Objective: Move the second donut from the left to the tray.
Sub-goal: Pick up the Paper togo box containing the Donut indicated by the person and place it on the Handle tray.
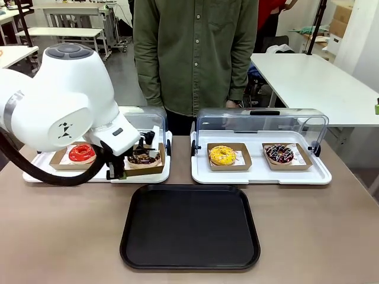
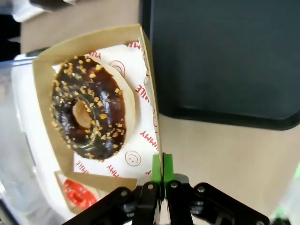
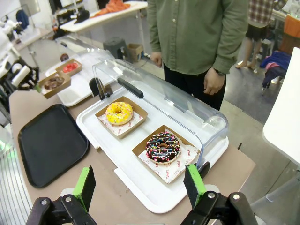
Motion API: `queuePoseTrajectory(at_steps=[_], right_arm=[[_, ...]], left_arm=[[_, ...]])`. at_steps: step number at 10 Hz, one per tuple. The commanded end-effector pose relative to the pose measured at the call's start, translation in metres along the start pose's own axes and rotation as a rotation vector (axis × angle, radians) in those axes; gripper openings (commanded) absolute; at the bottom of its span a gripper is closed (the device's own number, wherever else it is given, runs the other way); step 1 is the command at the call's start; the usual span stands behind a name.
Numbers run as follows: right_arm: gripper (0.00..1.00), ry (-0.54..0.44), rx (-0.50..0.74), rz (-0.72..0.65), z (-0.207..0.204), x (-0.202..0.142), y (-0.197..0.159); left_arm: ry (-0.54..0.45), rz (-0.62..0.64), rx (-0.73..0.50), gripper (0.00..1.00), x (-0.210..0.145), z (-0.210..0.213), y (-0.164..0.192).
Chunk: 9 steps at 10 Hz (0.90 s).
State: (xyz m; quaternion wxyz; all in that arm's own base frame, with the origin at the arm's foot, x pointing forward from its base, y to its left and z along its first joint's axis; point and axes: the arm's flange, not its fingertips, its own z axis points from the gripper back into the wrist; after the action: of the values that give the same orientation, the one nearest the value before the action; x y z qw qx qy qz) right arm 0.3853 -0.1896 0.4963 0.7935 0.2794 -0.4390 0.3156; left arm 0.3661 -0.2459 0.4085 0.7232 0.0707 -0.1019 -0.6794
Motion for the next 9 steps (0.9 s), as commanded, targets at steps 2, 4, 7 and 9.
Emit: queuePoseTrajectory(at_steps=[2, 4, 7, 9], right_arm=[[1.0, -0.012, 0.005, 0.005, -0.001, 0.001, 0.0], [1.0, -0.012, 0.005, 0.005, -0.001, 0.001, 0.0], [1.0, -0.012, 0.005, 0.005, -0.001, 0.001, 0.0], [1.0, -0.012, 0.005, 0.005, -0.001, 0.001, 0.0]], left_arm=[[-0.024, 0.004, 0.014, 0.02, 0.02, 0.013, -0.041], [-0.069, -0.022, 0.007, 0.02, 0.043, 0.01, -0.068], [-0.06, -0.074, 0.032, 0.02, 0.082, 0.001, -0.103], [-0.047, -0.113, 0.027, 0.02, 0.108, -0.014, -0.116]])
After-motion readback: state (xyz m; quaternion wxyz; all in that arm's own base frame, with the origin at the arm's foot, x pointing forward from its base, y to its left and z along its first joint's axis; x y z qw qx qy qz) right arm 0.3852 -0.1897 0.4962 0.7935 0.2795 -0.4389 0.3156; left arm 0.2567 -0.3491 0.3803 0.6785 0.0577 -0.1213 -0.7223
